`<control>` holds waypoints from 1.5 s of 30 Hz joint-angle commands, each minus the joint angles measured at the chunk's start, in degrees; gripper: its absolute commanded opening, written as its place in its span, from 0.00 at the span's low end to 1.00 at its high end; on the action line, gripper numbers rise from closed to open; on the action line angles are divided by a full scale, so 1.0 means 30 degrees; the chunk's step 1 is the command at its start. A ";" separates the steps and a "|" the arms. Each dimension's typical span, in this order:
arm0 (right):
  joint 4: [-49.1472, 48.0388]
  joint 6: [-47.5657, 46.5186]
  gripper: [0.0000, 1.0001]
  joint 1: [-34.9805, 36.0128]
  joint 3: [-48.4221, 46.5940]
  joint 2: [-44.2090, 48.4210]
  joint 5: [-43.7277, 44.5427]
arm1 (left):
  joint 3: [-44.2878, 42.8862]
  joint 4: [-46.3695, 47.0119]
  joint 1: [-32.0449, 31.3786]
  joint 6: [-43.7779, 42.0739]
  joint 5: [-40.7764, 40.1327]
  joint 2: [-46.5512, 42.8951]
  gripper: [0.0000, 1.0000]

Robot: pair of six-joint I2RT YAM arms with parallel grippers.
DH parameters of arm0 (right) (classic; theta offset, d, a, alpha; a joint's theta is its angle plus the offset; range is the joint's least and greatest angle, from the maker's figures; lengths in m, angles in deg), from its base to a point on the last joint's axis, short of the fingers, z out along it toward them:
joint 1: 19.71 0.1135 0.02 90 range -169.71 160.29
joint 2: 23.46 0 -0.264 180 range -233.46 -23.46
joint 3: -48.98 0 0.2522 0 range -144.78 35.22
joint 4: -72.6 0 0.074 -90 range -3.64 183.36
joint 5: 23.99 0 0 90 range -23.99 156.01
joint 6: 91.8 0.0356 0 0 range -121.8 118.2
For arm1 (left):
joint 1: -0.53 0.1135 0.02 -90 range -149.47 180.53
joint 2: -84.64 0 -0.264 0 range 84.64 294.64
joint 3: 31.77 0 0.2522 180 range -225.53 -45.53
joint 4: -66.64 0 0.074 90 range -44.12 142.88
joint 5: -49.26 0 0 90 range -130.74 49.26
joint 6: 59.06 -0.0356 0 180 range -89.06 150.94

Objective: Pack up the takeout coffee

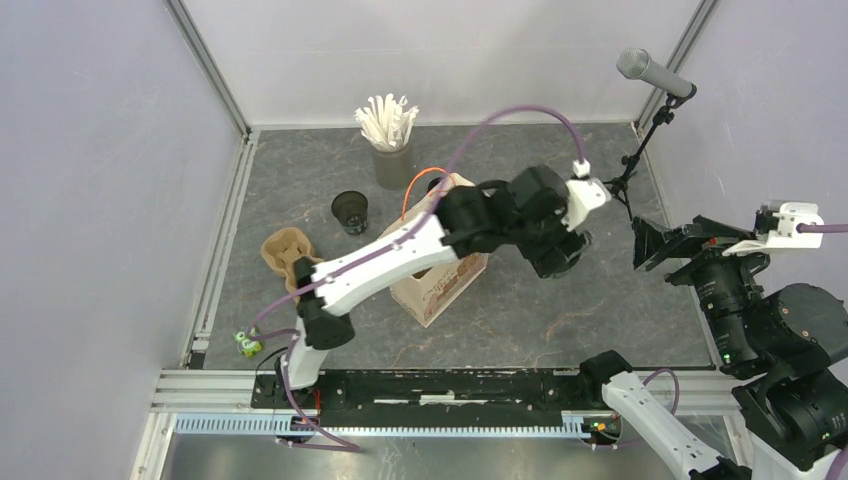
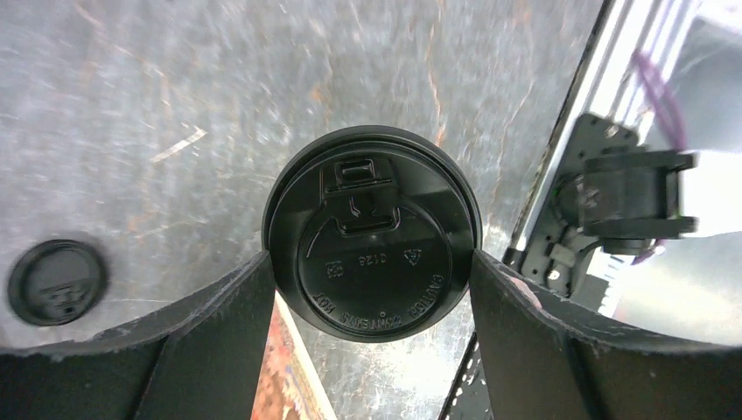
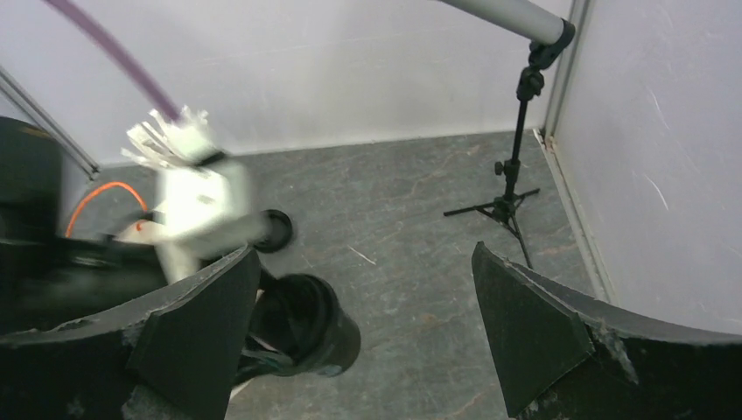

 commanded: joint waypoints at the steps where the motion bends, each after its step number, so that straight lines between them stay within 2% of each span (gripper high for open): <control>1: -0.2550 0.0238 0.98 -0.0045 -0.0205 -0.0329 -0.0936 | -0.1179 -0.0833 -0.0147 0.1272 -0.1195 -0.3448 0.69; 5: -0.3922 0.0114 0.98 -0.0044 -0.0347 -0.1413 -0.1493 | -0.1125 -0.0865 -0.0136 0.1732 -0.2048 -0.5547 0.68; 8: -0.4949 0.0631 0.96 -0.0045 0.0661 -0.1863 -0.2320 | -0.1125 -0.1051 -0.0122 0.1744 -0.3075 -0.6946 0.67; 12: -0.5517 0.1505 0.90 -0.0045 0.2140 -0.3194 -0.4537 | -0.0506 -0.1608 -0.0146 0.1410 -0.5182 -0.8846 0.67; 16: -0.6001 0.0751 0.83 -0.0049 0.2348 -0.6006 -0.7629 | 0.0835 -0.2810 -0.0077 0.1362 -0.6731 -1.0661 0.67; 20: -0.4904 -0.1309 0.68 -0.0053 0.0700 -0.9668 -1.0149 | 0.2540 -0.4088 -0.0054 0.2169 -0.7635 -1.2659 0.66; 26: -0.4033 -0.2955 0.39 0.0008 -0.1199 -1.4347 -1.3397 | 0.6315 -0.5192 0.0203 0.4369 -0.8580 -1.6125 0.65; 28: -0.3999 -0.3298 0.38 0.0157 -0.1899 -1.5433 -1.3872 | 0.7107 -0.5782 0.0259 0.5196 -0.8713 -1.7000 0.65; 38: -0.1756 -0.5950 0.51 0.2373 -0.6303 -1.9435 -1.4334 | 0.8895 -0.7380 0.0360 0.6507 -0.8900 -1.8624 0.64; 45: -0.1213 -0.7020 0.51 0.2972 -0.6473 -2.0125 -1.1785 | 0.8624 -0.7776 0.0383 0.6635 -0.8020 -1.8187 0.63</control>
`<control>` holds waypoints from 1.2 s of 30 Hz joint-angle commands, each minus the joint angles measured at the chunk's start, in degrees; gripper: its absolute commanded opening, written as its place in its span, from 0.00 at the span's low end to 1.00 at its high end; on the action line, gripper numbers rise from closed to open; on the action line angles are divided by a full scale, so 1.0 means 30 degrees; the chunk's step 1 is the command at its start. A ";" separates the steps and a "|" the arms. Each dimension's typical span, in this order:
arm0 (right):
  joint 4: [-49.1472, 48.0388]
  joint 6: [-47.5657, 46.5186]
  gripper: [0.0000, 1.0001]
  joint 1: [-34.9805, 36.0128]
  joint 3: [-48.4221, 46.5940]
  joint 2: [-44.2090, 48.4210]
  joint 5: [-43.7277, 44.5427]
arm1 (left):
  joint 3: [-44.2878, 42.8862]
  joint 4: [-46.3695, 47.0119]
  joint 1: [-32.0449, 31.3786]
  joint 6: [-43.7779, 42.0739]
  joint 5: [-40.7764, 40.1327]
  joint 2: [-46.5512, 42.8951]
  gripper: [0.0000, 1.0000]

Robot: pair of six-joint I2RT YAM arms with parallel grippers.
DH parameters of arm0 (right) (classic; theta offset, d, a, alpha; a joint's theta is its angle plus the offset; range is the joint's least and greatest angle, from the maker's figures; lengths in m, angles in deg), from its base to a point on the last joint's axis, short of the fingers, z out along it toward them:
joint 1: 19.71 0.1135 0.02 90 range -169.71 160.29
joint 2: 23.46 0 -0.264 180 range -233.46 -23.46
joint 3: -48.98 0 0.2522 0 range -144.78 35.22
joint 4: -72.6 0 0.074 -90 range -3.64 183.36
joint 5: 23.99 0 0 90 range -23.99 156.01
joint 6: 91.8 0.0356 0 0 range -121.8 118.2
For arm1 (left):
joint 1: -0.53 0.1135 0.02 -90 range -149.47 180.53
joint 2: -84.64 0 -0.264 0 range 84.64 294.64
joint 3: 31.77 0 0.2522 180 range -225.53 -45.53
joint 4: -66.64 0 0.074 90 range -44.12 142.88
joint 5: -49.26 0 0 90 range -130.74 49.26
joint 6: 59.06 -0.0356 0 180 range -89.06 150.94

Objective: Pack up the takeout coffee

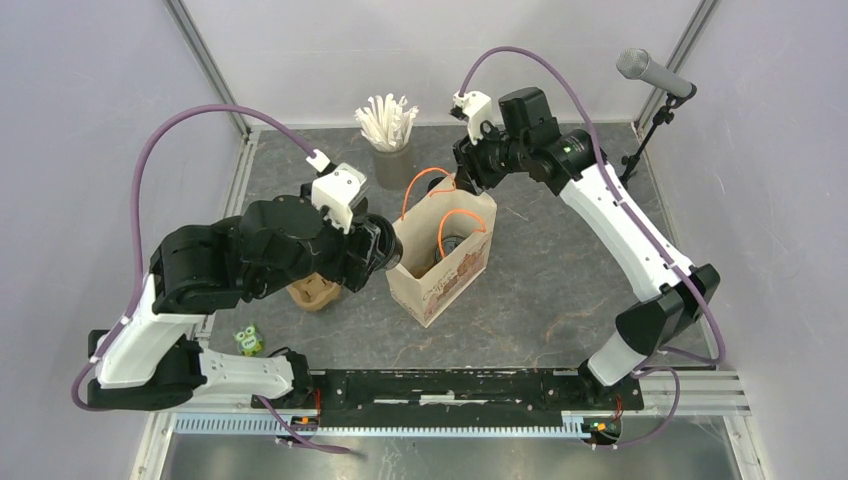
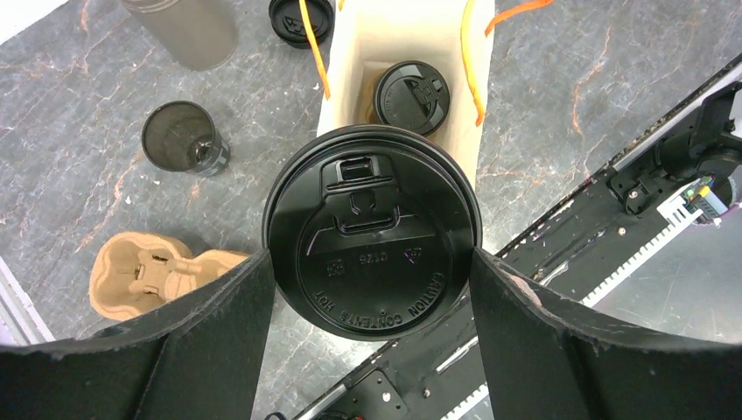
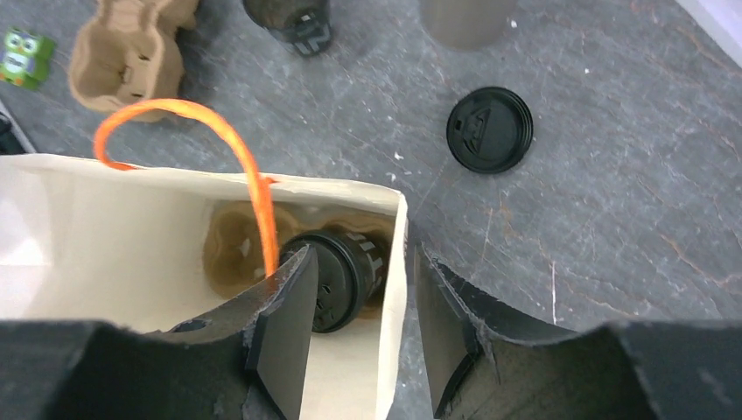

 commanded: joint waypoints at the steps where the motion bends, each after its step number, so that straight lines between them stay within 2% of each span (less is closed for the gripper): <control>1: 0.0638 -0.1348 0.51 0.0070 -0.0884 -0.0521 0.1739 | -0.0458 -0.0344 0.0105 0.0768 0.0555 0.0457 0.62; 9: 0.0777 -0.1045 0.45 0.0519 -0.1093 -0.1598 0.1876 | -0.2108 -0.1514 0.0139 -0.0043 0.0777 0.1369 0.62; 14: 0.0075 -0.0660 0.23 0.0564 -0.0151 -0.1083 0.2891 | -0.2242 -0.1577 0.0216 -0.0084 0.0877 0.1628 0.62; 17: -0.0109 -0.0137 0.15 0.0571 0.0080 -0.0736 0.3147 | -0.2580 -0.1461 0.0258 -0.0097 0.0750 0.1739 0.61; 22: -0.0157 0.1893 0.01 0.0563 0.0739 0.0327 0.5147 | -0.3879 -0.0866 0.0651 -0.0611 0.0639 0.2391 0.61; 27: -0.0893 0.4507 0.00 0.0536 0.3071 0.2503 0.6554 | -0.4134 -0.0136 0.1694 -0.1417 0.1458 0.3086 0.61; 31: -0.1891 0.5867 0.00 0.0556 0.5449 0.4492 0.7516 | -0.4161 0.0795 0.3618 -0.2260 0.3527 0.3570 0.60; 36: -0.4870 0.7443 0.00 0.0534 0.9482 0.7483 0.8410 | -0.5259 0.1745 0.6270 -0.3365 0.5905 0.4877 0.59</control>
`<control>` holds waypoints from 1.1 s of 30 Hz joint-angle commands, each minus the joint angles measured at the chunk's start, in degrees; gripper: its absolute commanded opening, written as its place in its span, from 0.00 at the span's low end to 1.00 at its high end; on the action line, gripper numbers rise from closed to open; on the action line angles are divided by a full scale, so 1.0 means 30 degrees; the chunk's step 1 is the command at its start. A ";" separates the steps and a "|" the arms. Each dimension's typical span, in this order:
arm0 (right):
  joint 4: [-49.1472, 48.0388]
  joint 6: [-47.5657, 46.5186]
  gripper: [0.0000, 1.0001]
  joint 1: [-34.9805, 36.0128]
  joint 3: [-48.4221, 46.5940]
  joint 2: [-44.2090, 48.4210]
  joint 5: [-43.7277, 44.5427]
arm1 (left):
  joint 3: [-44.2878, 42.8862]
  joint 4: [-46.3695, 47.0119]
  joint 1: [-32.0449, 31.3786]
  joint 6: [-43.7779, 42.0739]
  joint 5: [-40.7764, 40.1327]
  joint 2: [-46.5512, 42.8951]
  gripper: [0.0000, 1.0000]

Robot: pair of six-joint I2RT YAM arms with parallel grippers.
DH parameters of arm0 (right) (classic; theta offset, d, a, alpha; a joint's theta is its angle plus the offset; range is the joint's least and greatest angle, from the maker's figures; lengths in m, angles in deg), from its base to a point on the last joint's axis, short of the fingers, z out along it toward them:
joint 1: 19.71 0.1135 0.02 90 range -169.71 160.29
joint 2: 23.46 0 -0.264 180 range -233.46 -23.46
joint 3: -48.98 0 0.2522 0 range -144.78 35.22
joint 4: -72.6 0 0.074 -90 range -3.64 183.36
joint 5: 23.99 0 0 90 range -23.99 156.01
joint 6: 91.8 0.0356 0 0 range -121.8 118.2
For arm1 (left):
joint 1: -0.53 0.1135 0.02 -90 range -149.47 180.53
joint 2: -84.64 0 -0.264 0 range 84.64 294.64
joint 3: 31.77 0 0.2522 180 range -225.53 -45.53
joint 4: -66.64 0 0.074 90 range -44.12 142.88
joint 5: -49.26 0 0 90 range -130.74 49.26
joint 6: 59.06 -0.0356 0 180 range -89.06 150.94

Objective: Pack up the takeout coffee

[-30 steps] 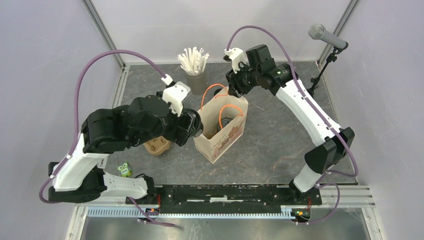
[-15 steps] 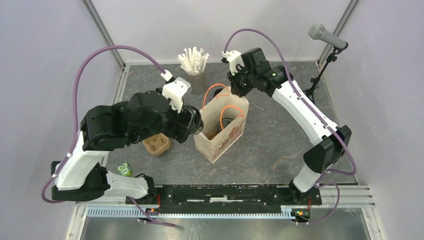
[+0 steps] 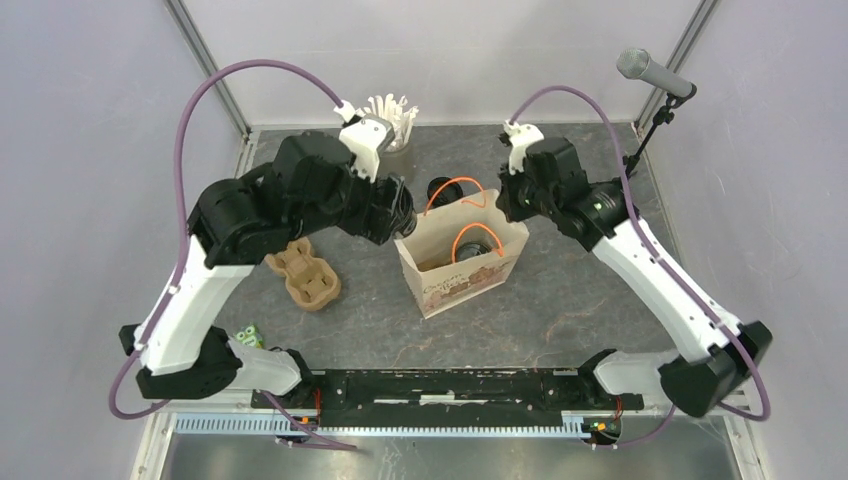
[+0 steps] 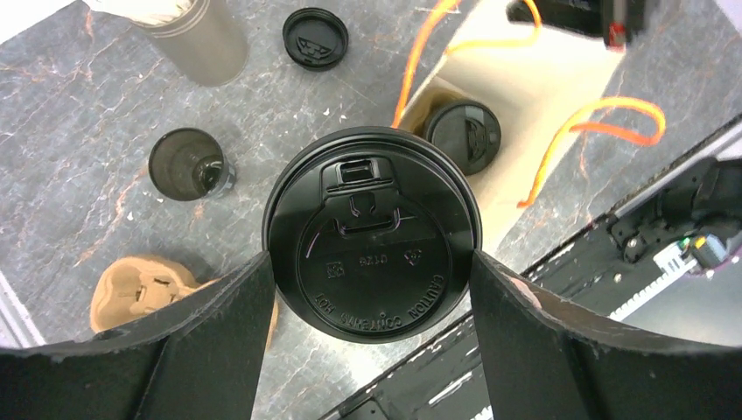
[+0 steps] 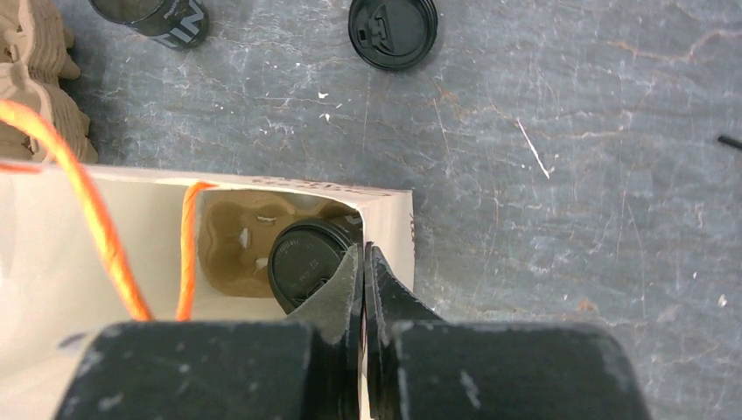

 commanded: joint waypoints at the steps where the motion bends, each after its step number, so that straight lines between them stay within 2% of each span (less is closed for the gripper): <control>1: -0.3635 0.2194 0.00 -0.0027 0.2649 0.2314 0.1595 | -0.1851 0.1840 0.2039 -0.1933 0.2849 0.1214 0.59; 12: -0.5498 0.3645 0.00 -0.0027 0.3504 0.3348 0.4256 | -0.6635 0.2234 0.2639 -0.2263 0.5247 0.4061 0.59; 18: -0.5278 0.5234 0.00 -0.0027 0.2780 0.3022 0.5343 | -0.6636 0.2520 0.2836 -0.2226 0.6206 0.4167 0.59; 27: -0.6860 0.7148 0.00 -0.0027 0.5162 0.4793 0.7221 | -0.6261 0.3278 0.3493 -0.3274 0.7376 0.4519 0.60; 33: -0.7094 0.8837 0.00 -0.0027 0.4748 0.4126 0.7505 | -0.7448 0.3581 0.3935 -0.3028 0.8138 0.5742 0.59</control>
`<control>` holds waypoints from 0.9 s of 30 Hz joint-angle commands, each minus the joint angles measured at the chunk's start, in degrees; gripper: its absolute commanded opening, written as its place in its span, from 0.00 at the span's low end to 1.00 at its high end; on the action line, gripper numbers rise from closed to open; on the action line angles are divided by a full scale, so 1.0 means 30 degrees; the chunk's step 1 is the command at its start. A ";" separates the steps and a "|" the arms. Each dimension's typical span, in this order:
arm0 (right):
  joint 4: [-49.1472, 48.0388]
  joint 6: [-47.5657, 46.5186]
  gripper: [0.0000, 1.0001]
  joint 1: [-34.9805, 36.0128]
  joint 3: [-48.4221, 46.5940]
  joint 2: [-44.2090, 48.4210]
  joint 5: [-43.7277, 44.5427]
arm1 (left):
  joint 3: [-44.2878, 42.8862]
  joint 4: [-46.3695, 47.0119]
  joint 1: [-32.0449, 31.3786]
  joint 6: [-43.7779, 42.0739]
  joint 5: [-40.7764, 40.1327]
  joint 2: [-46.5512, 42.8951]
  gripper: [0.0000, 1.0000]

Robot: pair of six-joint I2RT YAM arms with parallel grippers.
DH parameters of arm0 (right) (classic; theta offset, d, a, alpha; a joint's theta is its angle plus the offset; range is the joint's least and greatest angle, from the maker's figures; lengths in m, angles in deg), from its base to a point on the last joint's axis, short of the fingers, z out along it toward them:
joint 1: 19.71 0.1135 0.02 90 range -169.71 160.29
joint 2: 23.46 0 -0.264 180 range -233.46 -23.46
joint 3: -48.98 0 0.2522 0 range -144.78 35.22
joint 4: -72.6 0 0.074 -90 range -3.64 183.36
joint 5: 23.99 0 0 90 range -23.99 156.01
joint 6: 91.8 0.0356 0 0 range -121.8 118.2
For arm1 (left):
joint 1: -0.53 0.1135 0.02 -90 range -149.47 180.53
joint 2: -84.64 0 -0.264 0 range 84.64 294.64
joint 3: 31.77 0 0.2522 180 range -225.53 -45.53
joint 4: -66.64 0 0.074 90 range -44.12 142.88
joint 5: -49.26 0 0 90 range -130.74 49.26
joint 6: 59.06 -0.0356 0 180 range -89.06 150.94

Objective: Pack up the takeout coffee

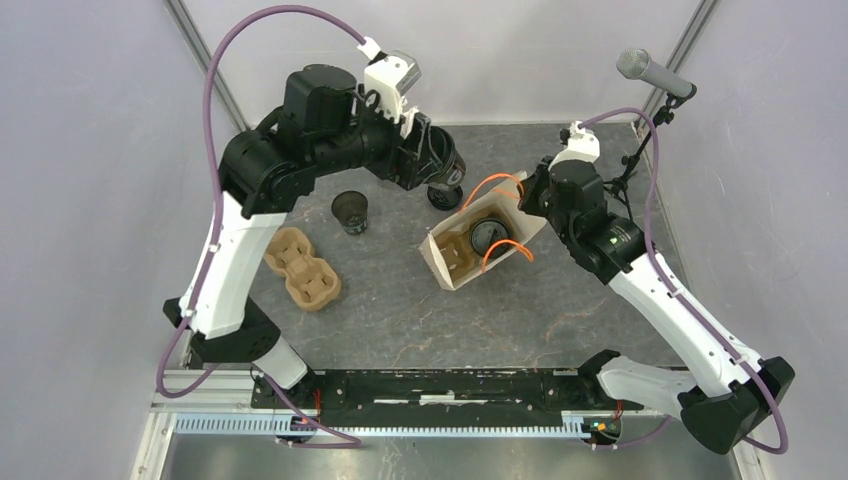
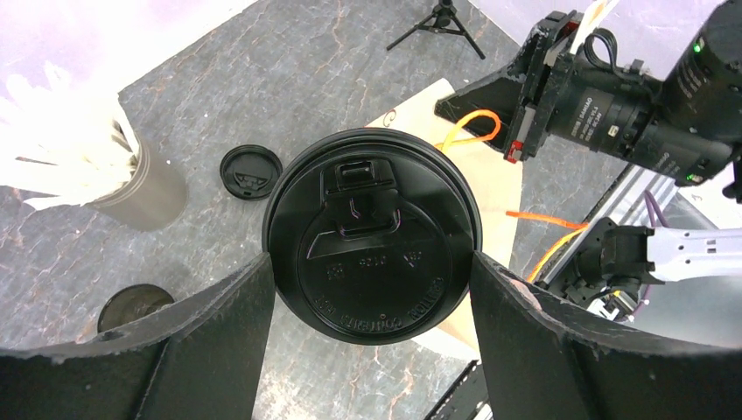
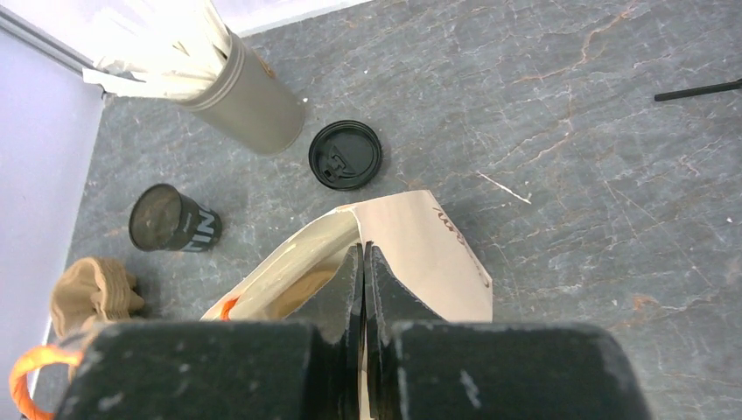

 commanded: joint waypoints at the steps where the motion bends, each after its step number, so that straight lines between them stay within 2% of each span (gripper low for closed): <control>1: -0.1479 0.1928 0.00 -0.0020 -0.0260 -0.0135 0.1100 | -0.0976 0.1167 0.0212 -0.0711 0.1111 0.0887 0.59; 7: -0.1478 0.3006 0.00 -0.0027 0.0693 0.0289 0.1622 | -0.0779 0.1184 0.0330 -0.1023 0.1556 0.1122 0.59; 11: -0.1495 0.3668 0.00 -0.0020 0.1718 0.0765 0.1227 | -0.0618 0.1258 0.0303 -0.1179 0.2926 0.1129 0.58; 16: -0.1221 0.2769 0.00 -0.0027 0.1937 0.1106 0.0875 | 0.1775 0.1603 -0.0109 -0.1604 0.4615 -0.0066 0.56; 20: -0.1150 0.1506 0.00 -0.0023 0.1897 0.1448 0.0277 | 0.3924 0.1875 -0.1520 -0.2942 0.3885 -0.1054 0.56; 27: -0.0606 0.0614 0.00 -0.0020 0.2559 0.2831 -0.0440 | 0.5150 0.1899 -0.3869 -0.3851 0.2108 -0.1645 0.56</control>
